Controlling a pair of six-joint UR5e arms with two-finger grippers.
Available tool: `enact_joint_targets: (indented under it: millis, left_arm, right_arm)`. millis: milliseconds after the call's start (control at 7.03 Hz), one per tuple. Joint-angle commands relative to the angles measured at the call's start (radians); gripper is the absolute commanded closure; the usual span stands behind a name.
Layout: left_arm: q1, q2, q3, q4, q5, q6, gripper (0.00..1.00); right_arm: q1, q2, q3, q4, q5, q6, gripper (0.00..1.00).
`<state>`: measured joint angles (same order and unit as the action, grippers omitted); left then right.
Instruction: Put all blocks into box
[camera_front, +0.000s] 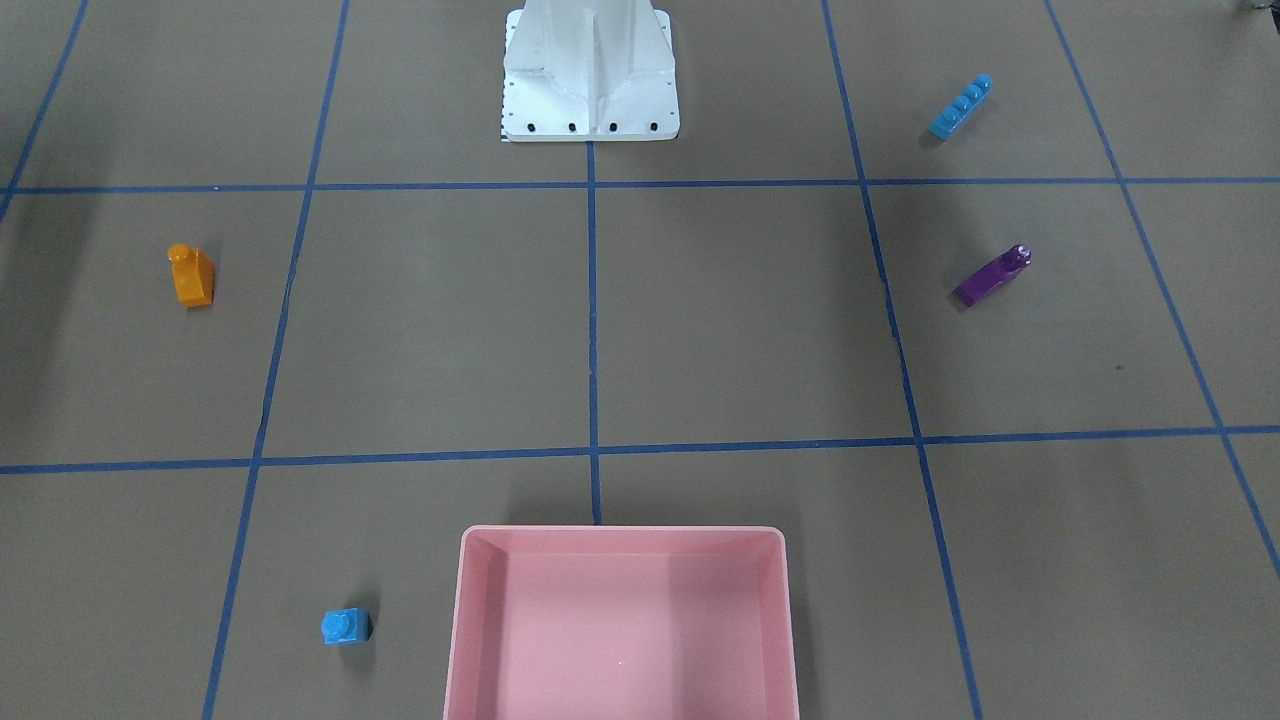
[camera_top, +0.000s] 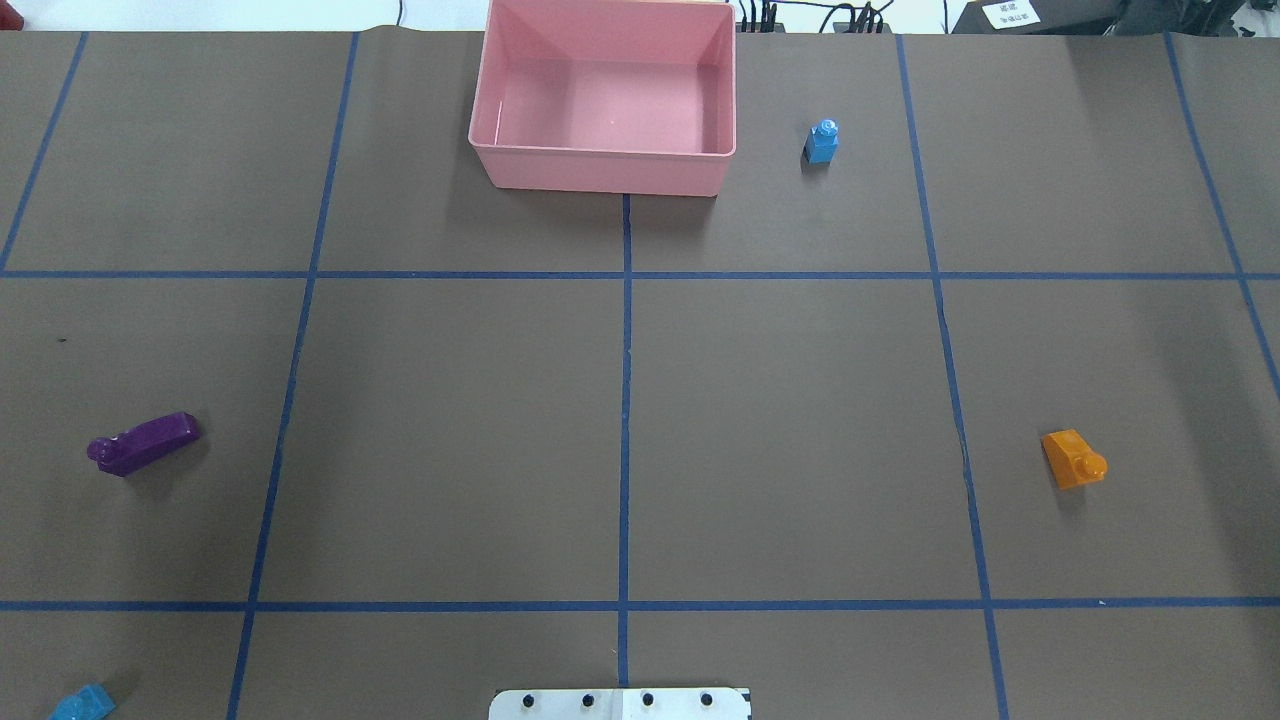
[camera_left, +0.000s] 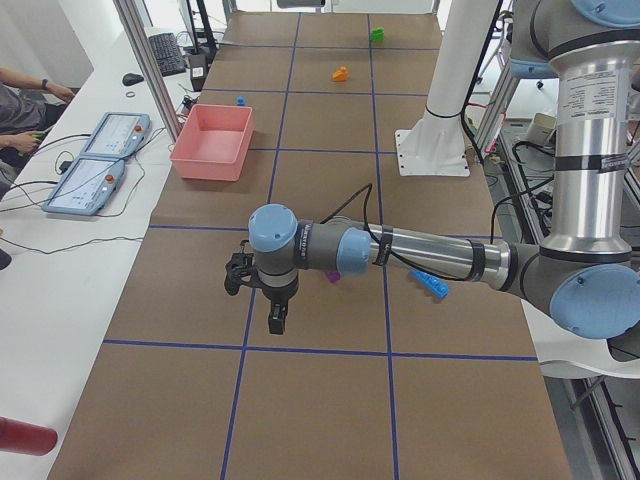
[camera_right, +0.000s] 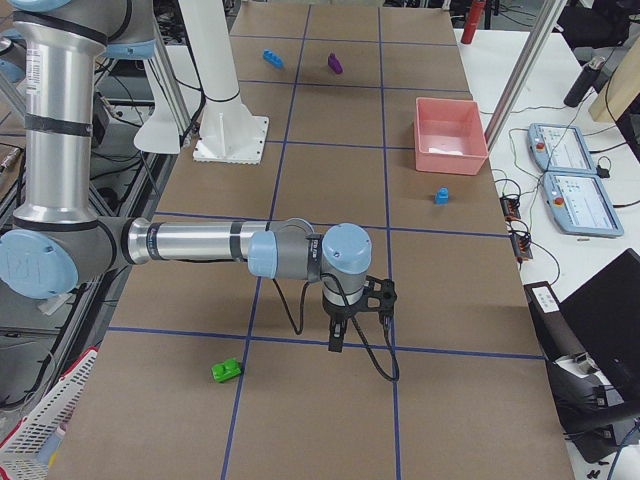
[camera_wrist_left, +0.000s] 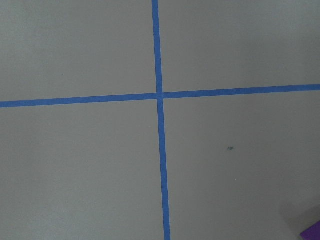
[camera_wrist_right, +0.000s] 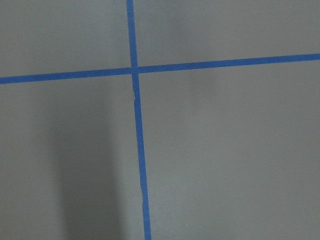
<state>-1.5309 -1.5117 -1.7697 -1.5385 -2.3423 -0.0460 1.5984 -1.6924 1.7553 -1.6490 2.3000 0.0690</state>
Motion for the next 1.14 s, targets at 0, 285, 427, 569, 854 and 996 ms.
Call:
enact_joint_targets:
  millis: [0, 285, 427, 569, 854, 996]
  left_arm:
    - [0.0, 0.002, -0.001, -0.003, -0.002, 0.002, 0.0]
    - [0.002, -0.004, -0.001, -0.006, 0.0, 0.003, 0.0]
    - [0.003, -0.013, -0.001, -0.006, 0.0, 0.003, 0.0]
    - [0.003, -0.018, -0.01, -0.006, 0.0, 0.002, 0.0]
    - [0.024, -0.038, -0.073, -0.014, 0.0, 0.002, 0.0]
    - [0.038, -0.057, -0.076, -0.025, 0.008, -0.003, 0.0]
  right_arm:
    - [0.0, -0.001, -0.002, 0.0, 0.001, 0.003, 0.0]
    - [-0.002, 0.013, 0.013, 0.002, 0.001, 0.017, 0.0]
    - [-0.009, 0.022, 0.045, 0.002, 0.006, 0.015, 0.0]
    - [-0.053, 0.051, 0.049, 0.044, 0.022, 0.018, 0.0]
    - [-0.173, 0.083, 0.047, 0.271, 0.022, 0.079, 0.0]
    - [-0.278, 0.106, 0.038, 0.282, 0.021, 0.156, 0.0]
